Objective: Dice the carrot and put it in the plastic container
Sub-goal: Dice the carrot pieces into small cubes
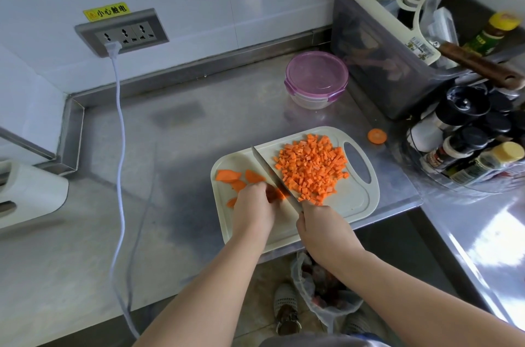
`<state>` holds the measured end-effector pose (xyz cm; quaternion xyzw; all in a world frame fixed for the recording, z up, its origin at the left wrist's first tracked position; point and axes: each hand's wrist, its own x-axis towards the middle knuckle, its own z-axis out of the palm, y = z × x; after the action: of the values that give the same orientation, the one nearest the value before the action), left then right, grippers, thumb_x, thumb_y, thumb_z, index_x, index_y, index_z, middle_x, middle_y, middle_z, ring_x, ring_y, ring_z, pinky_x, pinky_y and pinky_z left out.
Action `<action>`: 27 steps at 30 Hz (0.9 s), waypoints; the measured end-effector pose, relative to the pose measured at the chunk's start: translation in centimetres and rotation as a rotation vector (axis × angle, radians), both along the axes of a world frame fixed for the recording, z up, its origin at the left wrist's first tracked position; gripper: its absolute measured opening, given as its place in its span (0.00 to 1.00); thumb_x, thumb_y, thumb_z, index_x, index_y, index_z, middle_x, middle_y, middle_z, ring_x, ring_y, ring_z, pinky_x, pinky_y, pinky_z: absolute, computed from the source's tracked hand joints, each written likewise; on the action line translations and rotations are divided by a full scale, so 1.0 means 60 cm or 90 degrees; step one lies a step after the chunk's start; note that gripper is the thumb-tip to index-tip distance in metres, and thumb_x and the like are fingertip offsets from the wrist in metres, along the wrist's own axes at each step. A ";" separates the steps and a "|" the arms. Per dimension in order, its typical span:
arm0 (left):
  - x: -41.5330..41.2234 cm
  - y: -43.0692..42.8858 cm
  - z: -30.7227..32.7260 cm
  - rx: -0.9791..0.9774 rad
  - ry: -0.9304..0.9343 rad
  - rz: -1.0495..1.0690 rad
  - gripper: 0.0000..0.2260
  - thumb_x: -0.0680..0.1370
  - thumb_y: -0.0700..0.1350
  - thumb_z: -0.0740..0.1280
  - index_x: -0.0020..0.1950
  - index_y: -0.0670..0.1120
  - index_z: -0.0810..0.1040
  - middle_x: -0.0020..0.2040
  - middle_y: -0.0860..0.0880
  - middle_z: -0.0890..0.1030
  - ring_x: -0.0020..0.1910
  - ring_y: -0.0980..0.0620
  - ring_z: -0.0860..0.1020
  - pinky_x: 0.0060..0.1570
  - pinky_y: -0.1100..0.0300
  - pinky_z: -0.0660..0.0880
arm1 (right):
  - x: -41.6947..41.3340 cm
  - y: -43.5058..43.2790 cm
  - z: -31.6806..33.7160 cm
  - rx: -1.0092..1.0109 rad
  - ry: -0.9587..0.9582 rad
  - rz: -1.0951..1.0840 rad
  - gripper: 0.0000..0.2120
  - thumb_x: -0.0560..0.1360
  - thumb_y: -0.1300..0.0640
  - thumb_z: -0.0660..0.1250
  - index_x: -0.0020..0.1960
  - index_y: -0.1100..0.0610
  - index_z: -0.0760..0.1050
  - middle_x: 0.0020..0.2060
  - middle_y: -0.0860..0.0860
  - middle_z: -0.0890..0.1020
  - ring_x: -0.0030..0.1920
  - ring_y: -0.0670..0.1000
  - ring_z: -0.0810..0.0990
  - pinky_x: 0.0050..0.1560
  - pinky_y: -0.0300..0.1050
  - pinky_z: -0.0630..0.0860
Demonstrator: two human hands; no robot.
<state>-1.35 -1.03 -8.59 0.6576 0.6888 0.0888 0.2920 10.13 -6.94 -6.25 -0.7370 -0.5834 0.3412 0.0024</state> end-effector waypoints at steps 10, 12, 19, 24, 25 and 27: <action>-0.002 0.005 -0.014 -0.016 -0.001 -0.010 0.06 0.77 0.46 0.67 0.52 0.46 0.79 0.49 0.48 0.82 0.49 0.47 0.80 0.45 0.57 0.75 | -0.002 0.002 -0.009 0.002 -0.029 0.023 0.09 0.81 0.60 0.53 0.57 0.59 0.69 0.43 0.54 0.78 0.43 0.57 0.78 0.43 0.51 0.76; -0.002 0.006 -0.017 -0.011 0.009 -0.013 0.06 0.77 0.45 0.66 0.52 0.46 0.80 0.49 0.48 0.83 0.49 0.47 0.80 0.46 0.56 0.76 | -0.002 0.002 -0.013 -0.001 -0.033 0.036 0.09 0.81 0.60 0.53 0.57 0.59 0.69 0.42 0.53 0.76 0.42 0.56 0.76 0.42 0.49 0.75; -0.003 0.007 -0.021 -0.001 0.003 -0.021 0.05 0.77 0.44 0.67 0.51 0.45 0.80 0.48 0.48 0.83 0.47 0.49 0.80 0.46 0.56 0.77 | -0.009 0.009 -0.030 -0.021 -0.030 0.012 0.10 0.79 0.62 0.55 0.59 0.56 0.69 0.46 0.54 0.79 0.46 0.56 0.80 0.49 0.52 0.80; 0.002 0.008 -0.016 0.002 -0.036 -0.013 0.05 0.77 0.44 0.68 0.50 0.45 0.81 0.47 0.49 0.83 0.47 0.50 0.81 0.46 0.57 0.77 | 0.004 0.011 -0.023 0.049 0.028 -0.037 0.06 0.81 0.57 0.53 0.50 0.55 0.68 0.42 0.53 0.76 0.45 0.57 0.78 0.46 0.50 0.76; 0.004 0.010 -0.017 0.000 -0.034 -0.012 0.05 0.77 0.45 0.68 0.50 0.45 0.81 0.47 0.49 0.84 0.47 0.49 0.81 0.48 0.56 0.77 | 0.009 0.012 -0.018 0.066 0.039 -0.037 0.06 0.81 0.56 0.53 0.47 0.55 0.67 0.41 0.53 0.75 0.44 0.57 0.78 0.45 0.50 0.76; 0.010 0.015 -0.021 -0.004 -0.034 -0.007 0.06 0.76 0.45 0.68 0.50 0.45 0.81 0.46 0.49 0.84 0.48 0.49 0.81 0.49 0.56 0.77 | 0.024 0.014 -0.008 0.096 0.043 -0.020 0.06 0.81 0.56 0.55 0.45 0.55 0.66 0.38 0.52 0.74 0.41 0.57 0.77 0.41 0.49 0.73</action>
<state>-0.77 -0.14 -9.84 0.6578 0.6773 0.1027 0.3131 11.56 -6.10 -6.74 -0.7317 -0.5955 0.3211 0.0830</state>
